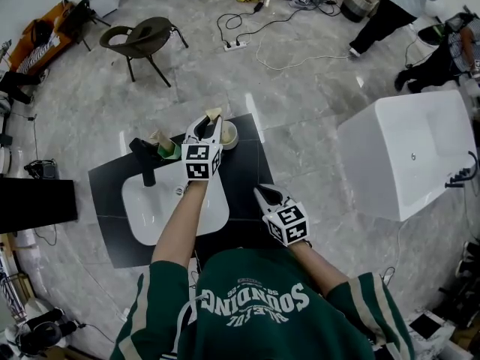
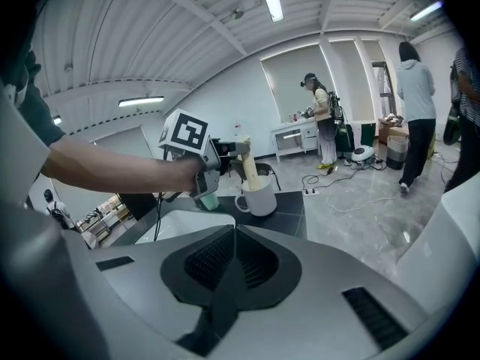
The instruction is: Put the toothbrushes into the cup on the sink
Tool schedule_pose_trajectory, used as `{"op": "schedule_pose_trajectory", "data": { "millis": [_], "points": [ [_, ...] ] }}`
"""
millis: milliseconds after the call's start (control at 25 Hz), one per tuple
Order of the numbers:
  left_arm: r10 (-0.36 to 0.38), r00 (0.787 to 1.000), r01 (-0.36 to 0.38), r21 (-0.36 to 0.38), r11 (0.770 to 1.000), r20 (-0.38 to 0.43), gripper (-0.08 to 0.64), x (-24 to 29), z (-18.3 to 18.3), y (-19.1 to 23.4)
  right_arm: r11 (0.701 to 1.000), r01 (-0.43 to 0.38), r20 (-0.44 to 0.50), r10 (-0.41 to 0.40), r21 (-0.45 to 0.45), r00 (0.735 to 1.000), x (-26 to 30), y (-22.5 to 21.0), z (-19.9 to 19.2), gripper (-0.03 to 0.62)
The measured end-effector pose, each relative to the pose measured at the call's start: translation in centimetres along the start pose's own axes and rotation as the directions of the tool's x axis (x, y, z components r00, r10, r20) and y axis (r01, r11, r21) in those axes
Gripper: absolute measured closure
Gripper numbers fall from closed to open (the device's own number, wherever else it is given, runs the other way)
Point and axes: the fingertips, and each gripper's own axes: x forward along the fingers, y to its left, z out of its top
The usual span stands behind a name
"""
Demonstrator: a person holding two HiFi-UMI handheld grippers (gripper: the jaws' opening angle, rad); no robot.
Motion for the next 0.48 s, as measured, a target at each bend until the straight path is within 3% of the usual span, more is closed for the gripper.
{"op": "schedule_pose_trajectory", "data": {
  "millis": [160,360,480],
  "points": [
    [-0.007,0.998,0.008,0.019,1.000,-0.063,0.469,0.1,-1.5,-0.4,1.000,0.004,-0.005,-0.004,-0.003,1.000,-0.4,0.1,-0.3,0.549],
    [-0.020,0.996,0.019,-0.012,1.000,-0.090,0.467,0.0,-2.4,0.0,1.000,0.008,-0.009,-0.008,-0.005,1.000,-0.4,0.2,-0.6,0.549],
    [-0.044,0.992,0.043,-0.007,0.999,-0.122,0.423,-0.1,-2.8,-0.1,1.000,0.006,-0.011,-0.006,-0.009,1.000,-0.5,0.4,-0.6,0.549]
  ]
}}
